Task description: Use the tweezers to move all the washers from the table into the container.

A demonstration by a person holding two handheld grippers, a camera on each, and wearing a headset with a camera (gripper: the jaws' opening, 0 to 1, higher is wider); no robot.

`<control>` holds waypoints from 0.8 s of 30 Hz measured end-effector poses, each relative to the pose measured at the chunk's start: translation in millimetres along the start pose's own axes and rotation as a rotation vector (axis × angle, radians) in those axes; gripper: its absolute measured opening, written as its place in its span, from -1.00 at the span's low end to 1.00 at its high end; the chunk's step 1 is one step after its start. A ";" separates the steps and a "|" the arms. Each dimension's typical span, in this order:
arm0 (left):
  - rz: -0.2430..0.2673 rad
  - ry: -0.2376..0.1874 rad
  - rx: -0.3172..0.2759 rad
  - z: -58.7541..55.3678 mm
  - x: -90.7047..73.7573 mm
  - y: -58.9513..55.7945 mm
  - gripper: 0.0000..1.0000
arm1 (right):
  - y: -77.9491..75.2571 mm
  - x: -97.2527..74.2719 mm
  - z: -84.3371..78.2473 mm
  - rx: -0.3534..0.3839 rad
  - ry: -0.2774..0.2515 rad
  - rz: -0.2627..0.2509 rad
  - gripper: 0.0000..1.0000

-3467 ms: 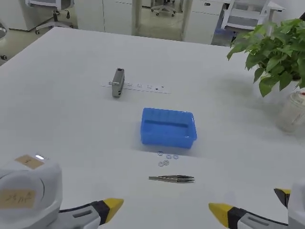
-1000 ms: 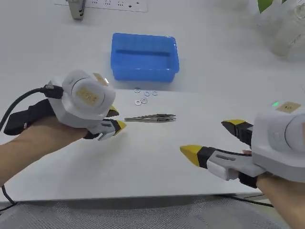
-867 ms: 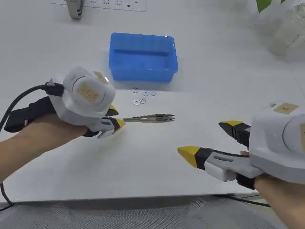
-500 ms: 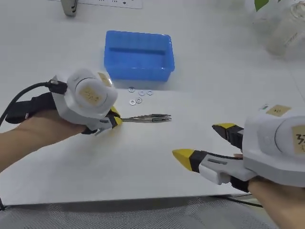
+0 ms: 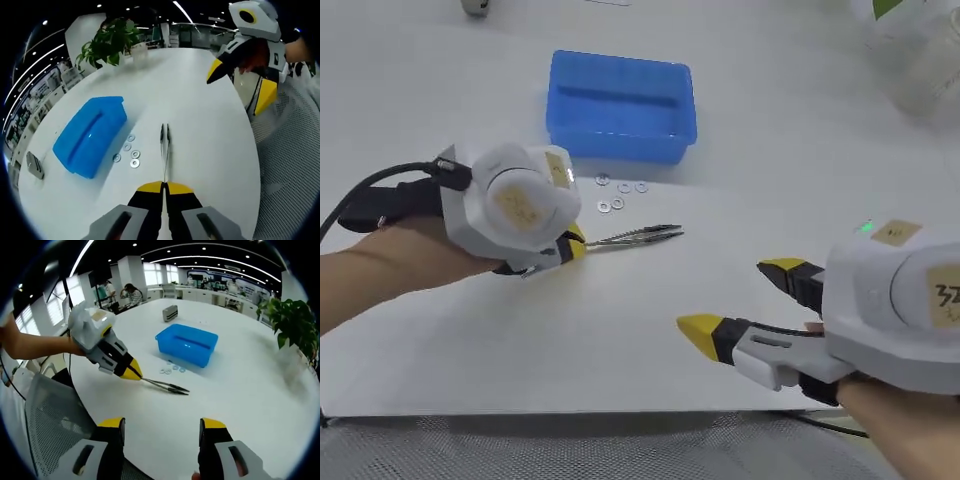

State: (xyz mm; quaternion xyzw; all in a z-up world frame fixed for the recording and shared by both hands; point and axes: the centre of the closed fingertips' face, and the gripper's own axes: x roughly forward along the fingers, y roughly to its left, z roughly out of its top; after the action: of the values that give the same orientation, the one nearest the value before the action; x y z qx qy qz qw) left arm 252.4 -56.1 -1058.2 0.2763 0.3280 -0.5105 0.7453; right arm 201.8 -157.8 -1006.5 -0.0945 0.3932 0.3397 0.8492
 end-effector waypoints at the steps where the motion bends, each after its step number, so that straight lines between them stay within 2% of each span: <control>1: 0.004 -0.017 0.003 4.9 -4.7 -1.3 -1.00 | 1.1 0.0 1.6 -0.003 0.000 0.004 0.13; 7: 0.009 -0.074 -0.010 23.5 -23.2 -7.2 -1.00 | 6.9 -2.2 11.7 -0.027 -0.021 0.011 0.07; 17: 0.021 -0.148 -0.008 48.3 -49.0 -23.1 -1.00 | 14.6 -18.5 22.3 -0.066 -0.061 -0.004 0.01; 20: 0.020 -0.166 -0.004 54.7 -57.0 -29.7 -1.00 | 20.5 -21.1 27.1 -0.086 -0.074 0.006 -0.05; 24: 0.015 -0.189 0.016 63.5 -74.1 -39.7 -1.00 | 35.2 -20.8 34.8 -0.135 -0.085 0.052 -0.16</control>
State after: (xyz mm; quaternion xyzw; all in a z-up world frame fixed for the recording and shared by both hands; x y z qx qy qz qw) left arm 208.6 -73.5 -964.1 0.2354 0.2500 -0.5313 0.7745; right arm 190.4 -126.9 -964.1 -0.1266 0.3354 0.3911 0.8476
